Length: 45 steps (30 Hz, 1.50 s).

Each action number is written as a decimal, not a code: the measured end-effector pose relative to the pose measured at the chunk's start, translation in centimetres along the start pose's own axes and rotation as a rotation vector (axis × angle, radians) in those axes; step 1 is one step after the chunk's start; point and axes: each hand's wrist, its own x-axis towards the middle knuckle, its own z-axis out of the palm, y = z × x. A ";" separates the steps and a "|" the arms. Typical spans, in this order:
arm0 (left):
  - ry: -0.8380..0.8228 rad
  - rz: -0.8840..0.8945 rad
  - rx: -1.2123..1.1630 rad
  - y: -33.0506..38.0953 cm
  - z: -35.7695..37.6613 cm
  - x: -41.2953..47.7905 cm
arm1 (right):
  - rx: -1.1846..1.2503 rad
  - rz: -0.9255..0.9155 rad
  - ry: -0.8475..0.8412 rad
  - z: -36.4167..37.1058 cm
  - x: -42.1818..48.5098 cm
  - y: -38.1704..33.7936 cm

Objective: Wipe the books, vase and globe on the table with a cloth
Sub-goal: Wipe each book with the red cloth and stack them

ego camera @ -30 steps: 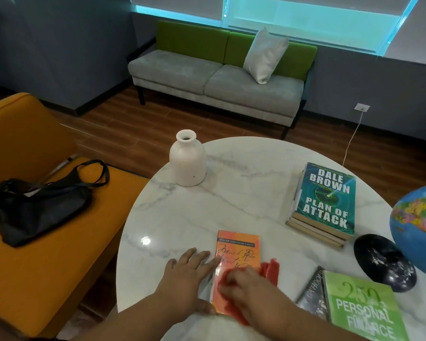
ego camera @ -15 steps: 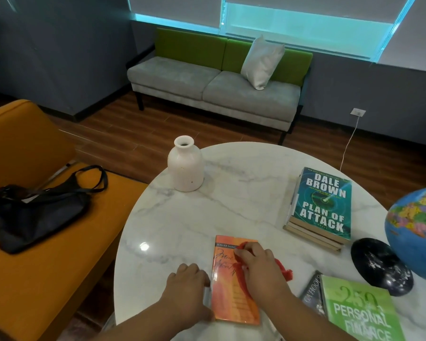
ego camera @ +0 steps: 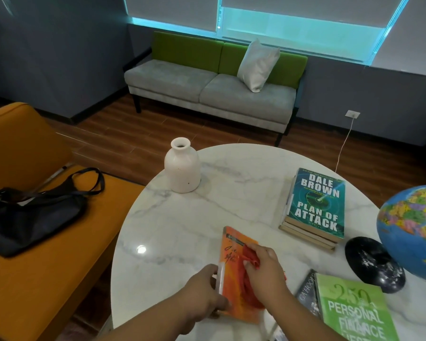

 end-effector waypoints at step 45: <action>0.174 1.078 1.252 -5.1 -3.0 2.7 | 0.060 0.124 0.239 -10.1 -0.4 2.0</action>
